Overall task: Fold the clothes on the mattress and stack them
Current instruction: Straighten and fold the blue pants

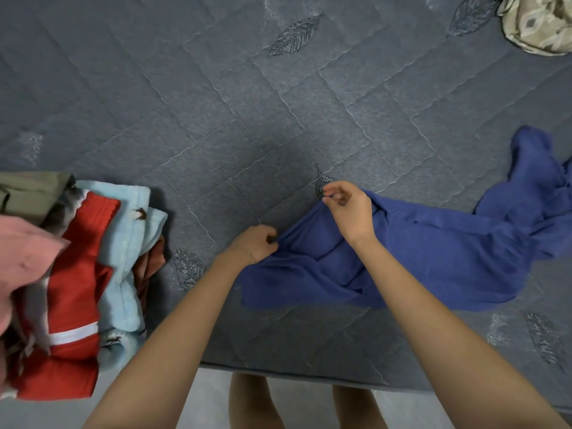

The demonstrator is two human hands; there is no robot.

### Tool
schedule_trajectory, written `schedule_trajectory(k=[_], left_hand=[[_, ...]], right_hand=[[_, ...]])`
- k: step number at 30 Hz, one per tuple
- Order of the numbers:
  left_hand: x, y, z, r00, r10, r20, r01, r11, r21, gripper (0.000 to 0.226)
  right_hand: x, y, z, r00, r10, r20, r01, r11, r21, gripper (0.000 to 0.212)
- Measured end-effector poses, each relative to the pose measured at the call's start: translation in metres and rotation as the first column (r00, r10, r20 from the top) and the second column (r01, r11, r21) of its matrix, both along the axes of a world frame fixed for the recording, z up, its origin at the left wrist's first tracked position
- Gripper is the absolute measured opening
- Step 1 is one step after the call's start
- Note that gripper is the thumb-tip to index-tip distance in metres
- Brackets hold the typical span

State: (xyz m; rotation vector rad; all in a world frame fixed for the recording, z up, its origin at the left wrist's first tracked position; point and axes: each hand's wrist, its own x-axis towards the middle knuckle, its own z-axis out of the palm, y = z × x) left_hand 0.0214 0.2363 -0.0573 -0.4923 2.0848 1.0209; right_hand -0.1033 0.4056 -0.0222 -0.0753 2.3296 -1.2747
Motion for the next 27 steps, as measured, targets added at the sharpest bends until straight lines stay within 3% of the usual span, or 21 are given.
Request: schedule_trajectory(k=[2,5,7,9,13,16,18,20,25,27], left_hand=[[0.004,-0.01,0.0,0.985,0.161,-0.059,-0.161,0.987,0.011,0.017],[0.004,-0.017,0.0,0.96,0.267,-0.082,-0.263,0.963,0.053,0.022],[0.005,-0.013,-0.001,0.955,0.282,-0.086,-0.278,0.959,0.056,0.023],[0.01,-0.008,-0.003,0.949,0.301,-0.095,-0.297,0.953,0.057,0.023],[0.023,-0.003,-0.007,0.894,0.424,-0.148,-0.413,0.905,0.098,0.032],[0.033,-0.002,-0.005,0.889,0.438,-0.135,-0.43,0.899,0.084,0.036],[0.039,-0.002,-0.005,0.894,0.437,-0.097,-0.431,0.899,0.077,0.036],[0.049,-0.005,-0.005,0.889,0.455,-0.045,-0.447,0.886,0.121,0.035],[0.074,-0.015,0.008,0.926,0.361,0.11,-0.377,0.861,0.343,0.026],[0.082,-0.018,0.014,0.961,0.211,0.176,-0.267,0.87,0.413,0.025]], right_hand=[[-0.001,-0.003,-0.003,1.0,-0.026,0.017,0.026,1.0,-0.001,0.027],[0.002,-0.007,-0.005,0.994,-0.009,0.105,0.015,0.998,-0.056,0.04],[0.007,-0.008,-0.008,0.992,0.077,0.105,-0.073,0.996,-0.043,0.05],[0.013,-0.007,-0.012,0.974,0.227,0.021,-0.228,0.97,0.082,0.054],[0.023,-0.009,-0.018,0.878,0.479,-0.021,-0.46,0.854,0.244,0.063],[0.031,-0.012,-0.026,0.743,0.669,0.034,-0.618,0.665,0.42,0.075],[0.036,-0.014,-0.031,0.637,0.77,0.046,-0.675,0.529,0.514,0.071],[0.04,-0.016,-0.035,0.562,0.827,0.032,-0.713,0.464,0.526,0.06],[0.043,-0.027,-0.037,0.544,0.839,-0.023,-0.704,0.472,0.531,0.016],[0.042,-0.033,-0.038,0.61,0.792,-0.038,-0.675,0.544,0.499,0.011]])
